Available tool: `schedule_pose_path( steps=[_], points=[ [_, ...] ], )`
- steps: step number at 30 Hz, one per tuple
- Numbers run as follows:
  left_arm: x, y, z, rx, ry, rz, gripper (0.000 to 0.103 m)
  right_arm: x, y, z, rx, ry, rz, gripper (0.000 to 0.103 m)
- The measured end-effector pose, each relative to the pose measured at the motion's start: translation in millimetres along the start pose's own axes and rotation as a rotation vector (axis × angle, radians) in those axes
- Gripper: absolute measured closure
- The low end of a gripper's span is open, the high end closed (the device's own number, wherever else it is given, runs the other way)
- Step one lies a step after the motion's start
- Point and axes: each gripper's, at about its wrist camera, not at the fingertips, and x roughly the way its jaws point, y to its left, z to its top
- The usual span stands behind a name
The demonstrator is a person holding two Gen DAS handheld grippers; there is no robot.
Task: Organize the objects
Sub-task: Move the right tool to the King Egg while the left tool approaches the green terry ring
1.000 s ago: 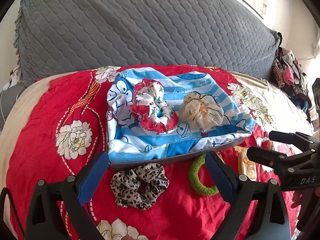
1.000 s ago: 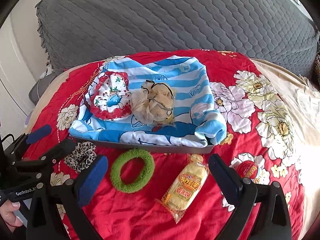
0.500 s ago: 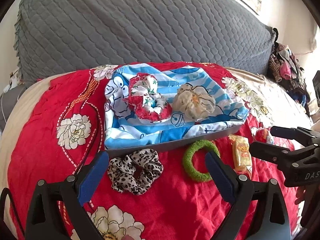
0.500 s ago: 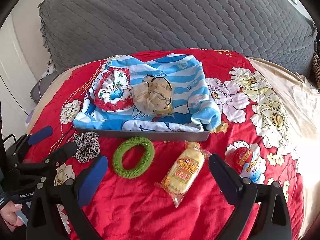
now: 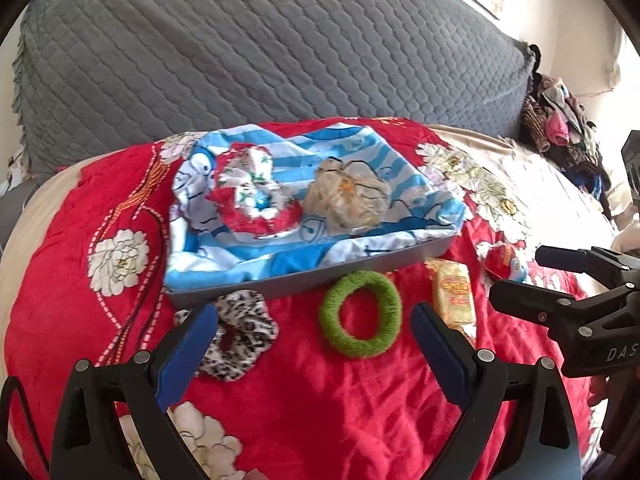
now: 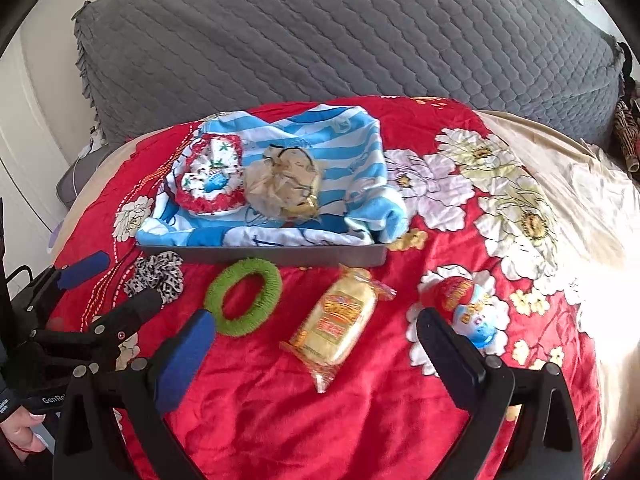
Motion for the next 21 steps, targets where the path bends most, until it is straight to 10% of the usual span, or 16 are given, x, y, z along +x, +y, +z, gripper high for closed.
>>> schedule_pose_path(
  steps=[21],
  points=[
    [24, -57, -5, 0.039, 0.030, -0.045, 0.006, -5, -63, -20, 0.064, 0.010, -0.049, 0.002]
  ],
)
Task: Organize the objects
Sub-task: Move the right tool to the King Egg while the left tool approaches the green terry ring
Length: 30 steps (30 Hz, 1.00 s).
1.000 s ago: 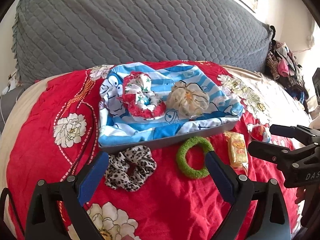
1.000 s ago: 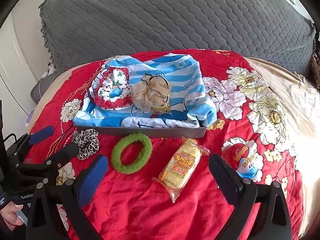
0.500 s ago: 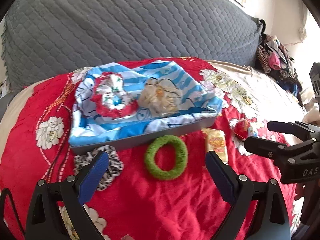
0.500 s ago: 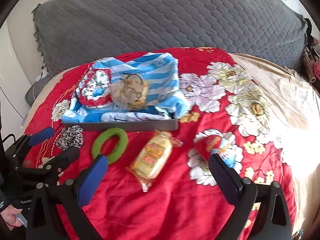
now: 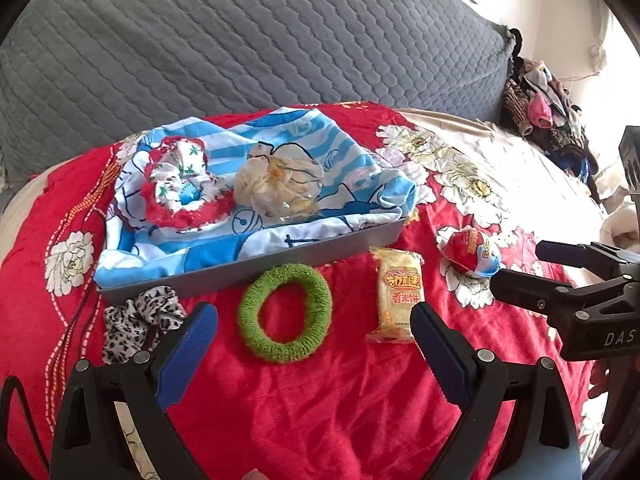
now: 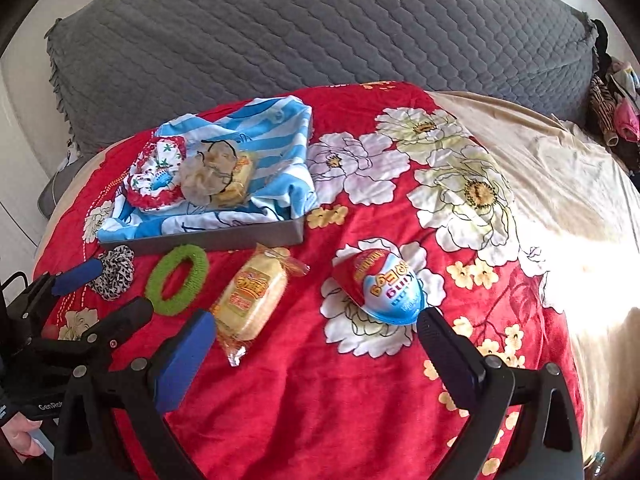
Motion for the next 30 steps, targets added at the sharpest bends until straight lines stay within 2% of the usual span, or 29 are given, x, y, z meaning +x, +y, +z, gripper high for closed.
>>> schedule_pose_path(
  steps=[9, 30],
  points=[
    [16, -4, -4, -0.007, 0.016, 0.004, 0.006, 12, -18, -2, -0.019, 0.017, -0.025, 0.002],
    [63, 12, -16, -0.036, 0.075, 0.005, 0.006, 56, -41, 4, -0.017, 0.043, -0.055, 0.001]
  ],
)
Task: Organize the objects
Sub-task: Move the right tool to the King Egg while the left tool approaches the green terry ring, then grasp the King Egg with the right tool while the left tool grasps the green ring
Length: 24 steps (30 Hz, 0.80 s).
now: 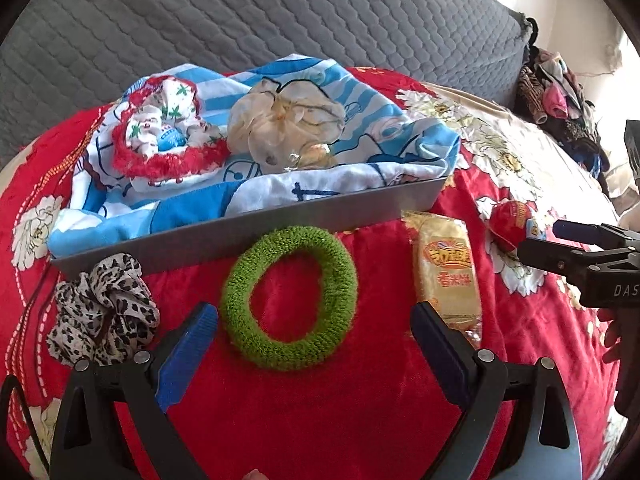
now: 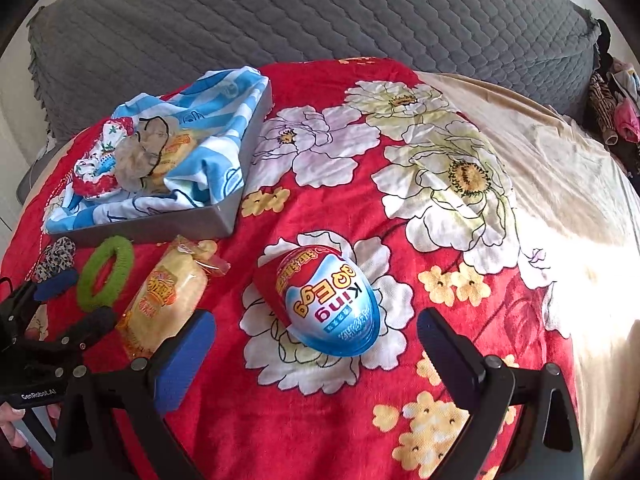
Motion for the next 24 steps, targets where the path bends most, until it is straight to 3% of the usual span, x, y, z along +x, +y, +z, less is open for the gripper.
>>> schedule_pose_path(
  steps=[17, 24],
  points=[
    [25, 6, 3, -0.022, 0.013, -0.012, 0.006, 30, -2, 5, -0.036, 0.011, -0.029, 0.002],
    [30, 6, 6, -0.027, 0.007, -0.033, 0.006, 42, -8, 5, -0.024, 0.017, -0.025, 0.011]
  ],
)
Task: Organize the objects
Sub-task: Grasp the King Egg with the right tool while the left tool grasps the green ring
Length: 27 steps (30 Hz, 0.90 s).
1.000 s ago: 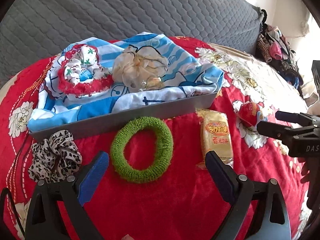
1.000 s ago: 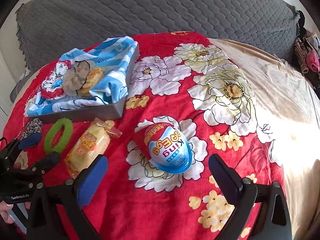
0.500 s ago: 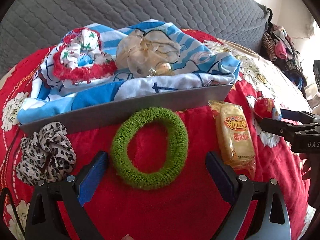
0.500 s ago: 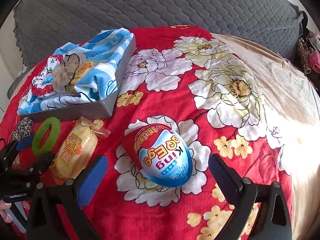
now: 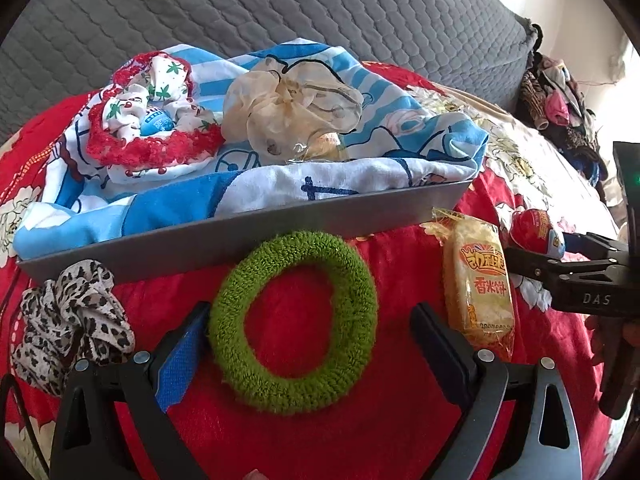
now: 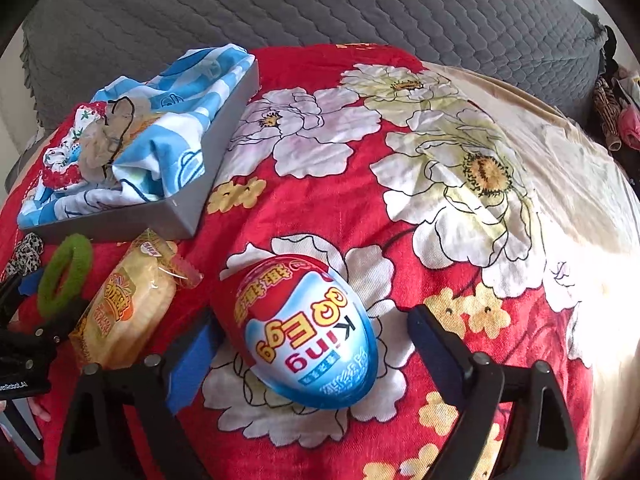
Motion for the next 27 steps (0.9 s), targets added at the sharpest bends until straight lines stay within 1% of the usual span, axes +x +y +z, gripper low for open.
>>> schedule_pose_path(
  steps=[2, 3, 4, 6, 7, 10, 11, 12, 13, 15, 16, 18, 19, 21, 22, 23, 27],
  points=[
    [1, 0, 0, 0.002, -0.002, -0.004, 0.006, 1, 0, 0, -0.005, -0.004, 0.002, 0.014],
    [1, 0, 0, 0.005, -0.004, -0.005, 0.006, 1, 1, 0, -0.008, -0.005, 0.002, 0.018],
    [2, -1, 0, 0.008, -0.005, -0.006, 0.006, 0, 1, 0, -0.009, -0.007, 0.007, 0.023],
    [2, 0, 0, 0.007, -0.008, -0.015, 0.006, -1, 2, 1, -0.014, -0.011, 0.016, 0.030],
    [2, 0, 0, 0.009, -0.010, -0.016, 0.006, -2, 3, 2, -0.020, -0.012, 0.020, 0.036],
    [0, -1, 0, 0.017, -0.015, -0.027, 0.012, -4, 7, 2, -0.033, -0.013, 0.031, 0.042],
    [-1, -1, -1, 0.020, -0.020, -0.030, 0.018, -5, 7, 2, -0.032, -0.015, 0.035, 0.043],
    [-2, -2, 0, 0.022, -0.025, -0.023, 0.027, -5, 7, 2, -0.030, -0.015, 0.040, 0.045],
    [-2, -1, 0, 0.023, -0.028, -0.020, 0.030, -6, 7, 1, -0.026, -0.017, 0.046, 0.047],
    [-3, 1, 1, 0.017, -0.030, -0.026, 0.041, -8, 6, 0, -0.018, -0.026, 0.064, 0.048],
    [-4, 2, 1, 0.017, -0.031, -0.031, 0.043, -8, 6, 0, -0.015, -0.025, 0.069, 0.048],
    [-6, 2, 0, 0.020, -0.036, -0.030, 0.055, -9, 7, -1, -0.016, -0.026, 0.073, 0.048],
    [-6, 2, 0, 0.024, -0.037, -0.034, 0.058, -9, 8, -1, -0.014, -0.028, 0.078, 0.048],
    [-7, -1, 0, 0.041, -0.034, -0.048, 0.071, -10, 9, -2, -0.010, -0.029, 0.084, 0.048],
    [-7, -3, -1, 0.049, -0.034, -0.050, 0.074, -11, 10, -3, -0.010, -0.031, 0.087, 0.048],
    [-8, -5, -1, 0.058, -0.036, -0.053, 0.079, -12, 10, -3, -0.009, -0.032, 0.092, 0.048],
    [-10, -6, -2, 0.056, -0.035, -0.072, 0.085, -13, 14, -3, -0.008, -0.032, 0.104, 0.049]
  ],
)
